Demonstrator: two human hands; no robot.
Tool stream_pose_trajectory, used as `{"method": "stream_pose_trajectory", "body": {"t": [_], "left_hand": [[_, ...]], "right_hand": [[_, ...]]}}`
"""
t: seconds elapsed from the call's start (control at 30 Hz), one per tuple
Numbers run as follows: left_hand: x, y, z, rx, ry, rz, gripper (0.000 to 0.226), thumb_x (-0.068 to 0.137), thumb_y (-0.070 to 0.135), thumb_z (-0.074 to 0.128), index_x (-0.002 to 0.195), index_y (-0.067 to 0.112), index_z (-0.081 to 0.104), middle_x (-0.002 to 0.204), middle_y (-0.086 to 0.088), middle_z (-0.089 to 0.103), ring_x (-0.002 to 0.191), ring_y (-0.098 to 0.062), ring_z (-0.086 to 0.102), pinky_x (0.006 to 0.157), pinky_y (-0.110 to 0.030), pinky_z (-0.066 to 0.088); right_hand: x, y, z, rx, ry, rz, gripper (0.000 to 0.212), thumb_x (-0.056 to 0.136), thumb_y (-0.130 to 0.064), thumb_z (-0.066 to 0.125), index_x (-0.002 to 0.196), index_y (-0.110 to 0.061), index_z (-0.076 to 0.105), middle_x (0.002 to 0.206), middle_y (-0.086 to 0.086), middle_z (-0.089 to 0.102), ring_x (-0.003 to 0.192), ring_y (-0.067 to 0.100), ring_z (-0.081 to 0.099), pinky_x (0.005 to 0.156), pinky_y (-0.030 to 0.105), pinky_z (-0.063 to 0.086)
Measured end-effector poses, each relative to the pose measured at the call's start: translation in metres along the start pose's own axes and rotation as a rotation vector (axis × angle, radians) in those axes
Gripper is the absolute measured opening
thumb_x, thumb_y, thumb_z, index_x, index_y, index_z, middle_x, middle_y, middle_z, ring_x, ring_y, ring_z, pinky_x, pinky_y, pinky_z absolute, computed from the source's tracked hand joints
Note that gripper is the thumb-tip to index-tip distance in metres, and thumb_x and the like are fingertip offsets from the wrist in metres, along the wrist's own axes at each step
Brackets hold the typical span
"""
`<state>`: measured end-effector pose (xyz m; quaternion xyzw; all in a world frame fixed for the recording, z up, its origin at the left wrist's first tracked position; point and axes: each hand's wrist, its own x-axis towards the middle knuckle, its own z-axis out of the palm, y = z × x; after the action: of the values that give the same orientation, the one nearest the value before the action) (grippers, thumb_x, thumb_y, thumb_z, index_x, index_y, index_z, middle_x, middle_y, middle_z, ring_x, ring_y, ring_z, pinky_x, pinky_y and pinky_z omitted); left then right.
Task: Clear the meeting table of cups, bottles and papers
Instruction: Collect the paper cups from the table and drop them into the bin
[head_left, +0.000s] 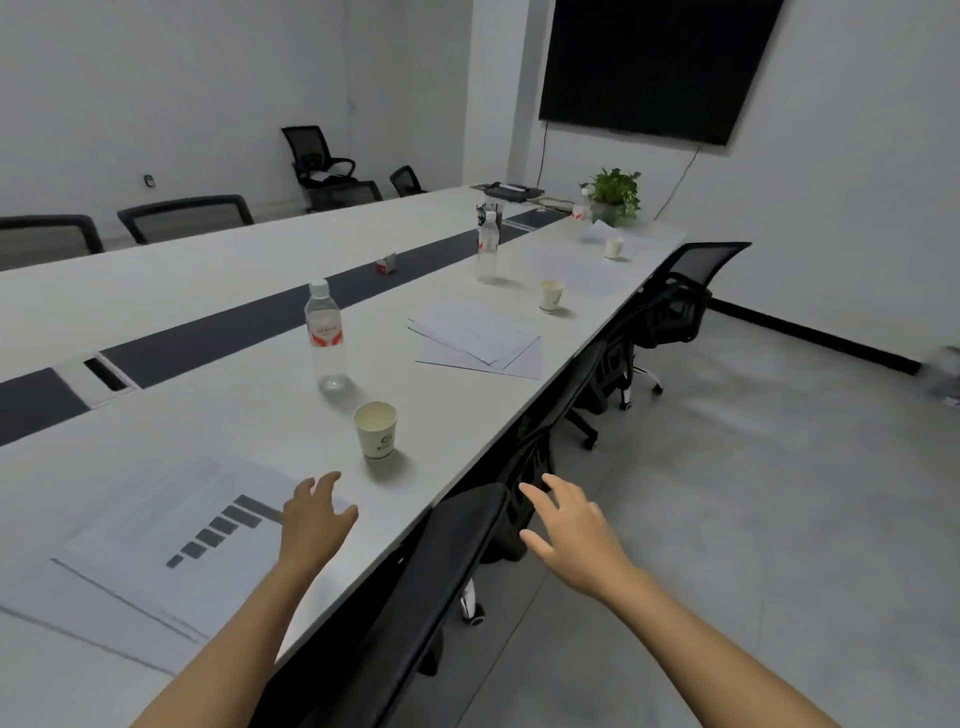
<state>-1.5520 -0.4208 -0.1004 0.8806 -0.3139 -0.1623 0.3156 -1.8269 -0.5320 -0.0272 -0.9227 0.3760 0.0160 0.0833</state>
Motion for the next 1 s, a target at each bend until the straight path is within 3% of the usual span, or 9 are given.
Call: {"method": "stream_pose_trajectory", "body": {"t": [0.23,0.4,0.5,0.6,0.67,0.73,0.83,0.9,1.0], "left_hand": [[0.105,0.031,0.032,0.049,-0.036,-0.074,0.057,0.088,0.017,0.054,0.141,0.023,0.034,0.153,-0.020,0.009,0.132,-0.044,0.028,0.103,-0.046,0.035],[0.147,0.023,0.050,0.015,-0.026,-0.125,0.054,0.082,0.025,0.066,0.132,0.020,0.047,0.151,-0.020,0.017,0.132,-0.042,0.028,0.104,-0.045,0.033],[0.158,0.020,0.063,-0.028,0.033,-0.086,0.030,0.079,0.019,0.069,0.106,0.008,0.064,0.133,-0.022,0.044,0.121,-0.040,0.040,0.091,-0.041,0.039],[0.159,0.030,0.071,-0.100,0.093,-0.030,0.021,0.075,0.015,0.074,0.073,-0.002,0.061,0.111,-0.020,0.055,0.099,-0.033,0.048,0.075,-0.033,0.035],[0.162,0.052,0.077,-0.155,0.112,0.041,0.027,0.073,0.013,0.076,0.063,0.001,0.054,0.113,-0.015,0.055,0.096,-0.026,0.047,0.075,-0.030,0.035],[0.162,0.084,0.081,-0.198,0.121,0.196,0.035,0.068,0.011,0.080,0.060,0.020,0.047,0.114,-0.011,0.056,0.096,-0.023,0.050,0.074,-0.027,0.037],[0.163,0.143,0.094,-0.157,0.048,0.477,0.049,0.062,0.025,0.079,0.075,0.046,0.037,0.114,0.003,0.053,0.094,-0.019,0.054,0.068,-0.014,0.039],[0.164,0.185,0.104,-0.154,-0.016,0.544,0.050,0.061,0.035,0.072,0.089,0.053,0.034,0.118,0.011,0.049,0.099,-0.013,0.053,0.076,-0.012,0.039],[0.169,0.243,0.129,-0.128,-0.094,0.665,0.069,0.059,0.054,0.062,0.119,0.052,0.028,0.125,0.022,0.041,0.113,0.007,0.040,0.092,-0.014,0.035]], "right_hand": [[0.108,0.015,-0.009,0.045,-0.017,-0.053,0.055,0.098,-0.038,0.035,0.149,-0.024,0.016,0.157,0.001,0.012,0.144,0.017,0.012,0.114,0.032,0.019],[0.141,0.031,-0.002,0.091,-0.045,-0.068,0.054,0.099,-0.036,0.035,0.148,-0.023,0.018,0.156,0.000,0.014,0.144,0.015,0.013,0.114,0.030,0.019],[0.156,0.048,0.001,0.113,-0.060,-0.049,0.053,0.099,-0.036,0.035,0.148,-0.023,0.020,0.156,-0.001,0.016,0.144,0.014,0.014,0.114,0.029,0.019],[0.173,0.062,0.001,0.132,-0.064,-0.058,0.051,0.099,-0.035,0.034,0.147,-0.023,0.022,0.155,-0.002,0.017,0.143,0.013,0.015,0.114,0.028,0.020],[0.186,0.074,-0.001,0.159,-0.059,-0.074,0.050,0.099,-0.034,0.035,0.146,-0.022,0.024,0.154,-0.002,0.019,0.143,0.014,0.016,0.113,0.029,0.021],[0.200,0.083,-0.005,0.191,-0.045,-0.100,0.050,0.099,-0.034,0.035,0.146,-0.022,0.025,0.153,-0.002,0.021,0.142,0.014,0.017,0.113,0.029,0.021],[0.217,0.107,-0.016,0.275,-0.005,-0.123,0.049,0.099,-0.035,0.036,0.145,-0.022,0.027,0.149,-0.003,0.029,0.138,0.014,0.025,0.113,0.028,0.024],[0.227,0.130,-0.028,0.391,0.006,-0.097,0.047,0.099,-0.035,0.035,0.144,-0.022,0.029,0.140,-0.003,0.043,0.128,0.013,0.039,0.107,0.027,0.032],[0.236,0.170,-0.047,0.667,0.028,0.036,0.044,0.098,-0.036,0.037,0.140,-0.020,0.037,0.100,-0.001,0.064,0.095,0.017,0.059,0.087,0.029,0.047]]}}
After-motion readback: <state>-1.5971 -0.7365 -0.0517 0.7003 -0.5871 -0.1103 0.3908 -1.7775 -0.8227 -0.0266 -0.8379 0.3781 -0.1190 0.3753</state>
